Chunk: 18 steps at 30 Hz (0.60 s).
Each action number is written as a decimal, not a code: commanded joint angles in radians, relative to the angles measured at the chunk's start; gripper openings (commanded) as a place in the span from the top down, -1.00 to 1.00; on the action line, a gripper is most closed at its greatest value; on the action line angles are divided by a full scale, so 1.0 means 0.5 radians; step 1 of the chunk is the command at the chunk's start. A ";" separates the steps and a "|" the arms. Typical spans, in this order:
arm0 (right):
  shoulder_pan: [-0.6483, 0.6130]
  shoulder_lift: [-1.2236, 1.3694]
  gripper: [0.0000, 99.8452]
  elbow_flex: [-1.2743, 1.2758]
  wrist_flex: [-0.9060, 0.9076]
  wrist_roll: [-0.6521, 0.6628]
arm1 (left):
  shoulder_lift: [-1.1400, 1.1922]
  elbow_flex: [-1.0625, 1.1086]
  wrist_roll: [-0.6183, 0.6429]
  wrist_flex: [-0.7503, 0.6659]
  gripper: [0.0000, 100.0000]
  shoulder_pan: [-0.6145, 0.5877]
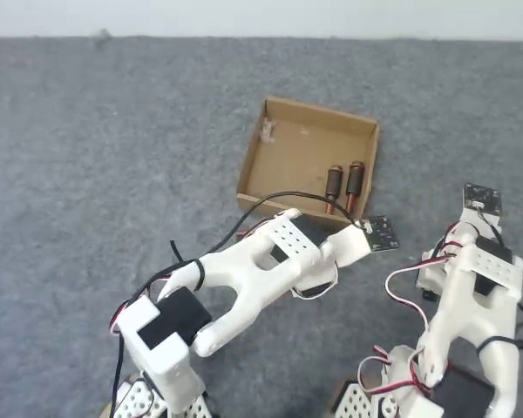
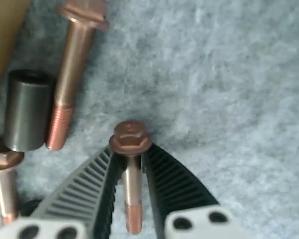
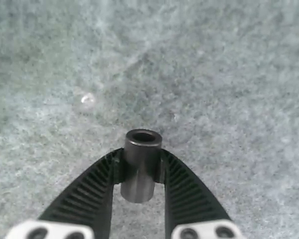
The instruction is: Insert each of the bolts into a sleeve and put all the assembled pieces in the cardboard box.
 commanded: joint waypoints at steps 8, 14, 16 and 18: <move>-0.026 -0.063 0.99 -0.025 -0.032 -0.025 | -0.012 -0.063 0.058 0.074 0.98 -0.034; -0.158 -0.069 0.99 -0.025 -0.014 -0.025 | -0.322 0.195 0.058 -0.080 0.98 -0.190; -0.186 -0.069 0.99 -0.021 -0.011 -0.025 | -0.497 0.318 0.064 -0.166 0.98 -0.258; -0.204 -0.069 0.99 -0.021 -0.011 -0.025 | -0.694 0.407 0.114 -0.196 0.98 -0.325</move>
